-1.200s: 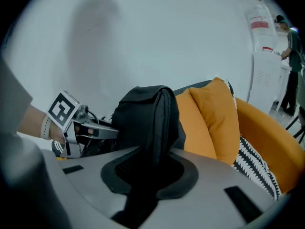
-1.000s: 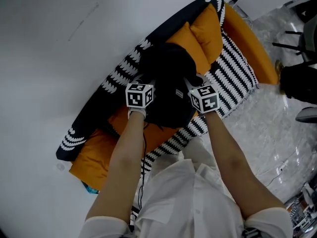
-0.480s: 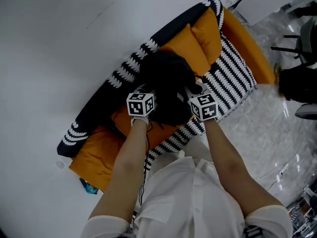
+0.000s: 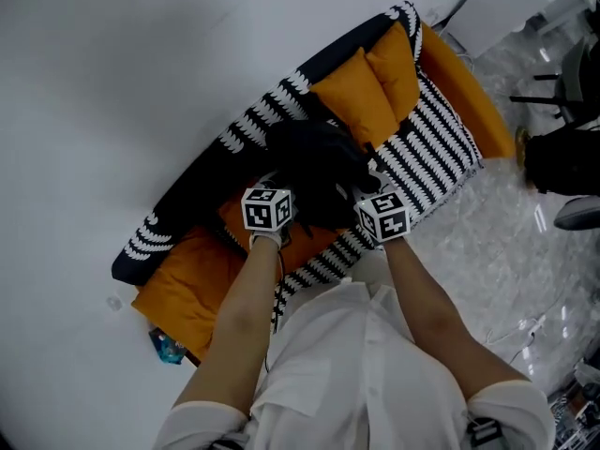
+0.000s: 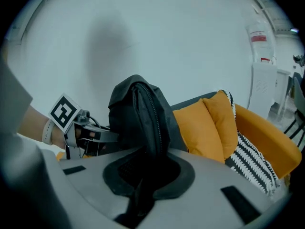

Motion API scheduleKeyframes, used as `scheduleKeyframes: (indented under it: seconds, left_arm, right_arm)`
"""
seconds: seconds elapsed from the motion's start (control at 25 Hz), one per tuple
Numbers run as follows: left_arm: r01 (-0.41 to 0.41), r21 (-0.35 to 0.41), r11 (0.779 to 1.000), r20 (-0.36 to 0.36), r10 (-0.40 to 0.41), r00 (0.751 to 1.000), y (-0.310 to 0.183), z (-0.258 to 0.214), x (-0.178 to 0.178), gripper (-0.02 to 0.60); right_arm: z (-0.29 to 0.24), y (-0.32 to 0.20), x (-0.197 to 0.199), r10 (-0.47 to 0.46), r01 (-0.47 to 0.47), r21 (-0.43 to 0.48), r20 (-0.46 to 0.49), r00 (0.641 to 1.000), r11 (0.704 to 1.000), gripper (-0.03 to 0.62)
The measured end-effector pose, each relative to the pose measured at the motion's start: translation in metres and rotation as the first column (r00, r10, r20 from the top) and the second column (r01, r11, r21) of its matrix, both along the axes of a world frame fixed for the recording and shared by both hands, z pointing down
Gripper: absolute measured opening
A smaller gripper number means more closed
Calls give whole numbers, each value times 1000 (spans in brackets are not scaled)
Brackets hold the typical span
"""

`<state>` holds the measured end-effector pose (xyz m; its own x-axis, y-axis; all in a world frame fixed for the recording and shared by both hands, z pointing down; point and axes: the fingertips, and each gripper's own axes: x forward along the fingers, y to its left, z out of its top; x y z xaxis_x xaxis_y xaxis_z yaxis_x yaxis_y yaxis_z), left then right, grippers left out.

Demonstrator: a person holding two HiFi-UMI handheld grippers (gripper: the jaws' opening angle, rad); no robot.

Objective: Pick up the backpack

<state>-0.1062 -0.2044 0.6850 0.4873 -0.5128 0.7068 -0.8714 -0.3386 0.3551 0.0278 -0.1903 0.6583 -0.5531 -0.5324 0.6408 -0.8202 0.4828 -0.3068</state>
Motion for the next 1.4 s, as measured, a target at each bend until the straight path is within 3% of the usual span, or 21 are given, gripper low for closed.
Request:
scheduleKeyframes:
  seconds: [0.52, 0.68, 1.04, 1.4]
  left_arm:
    - [28, 35, 999, -46, -26, 999, 61, -63, -21, 43]
    - [60, 62, 996, -99, -53, 994, 69, -91, -26, 41]
    - [43, 165, 985, -147, -18, 989, 73, -148, -13, 40]
    - [13, 340, 940, -143, 37, 989, 49, -232, 12, 38]
  right_arm:
    - [-47, 49, -21, -28, 29, -25, 32, 999, 999, 34]
    - [-69, 53, -26, -56, 56, 15, 22, 998, 998, 32]
    - [-123, 49, -13, -72, 73, 123, -8, 997, 990, 32]
    - [-201, 29, 11, -34, 29, 274, 13, 999, 961, 31]
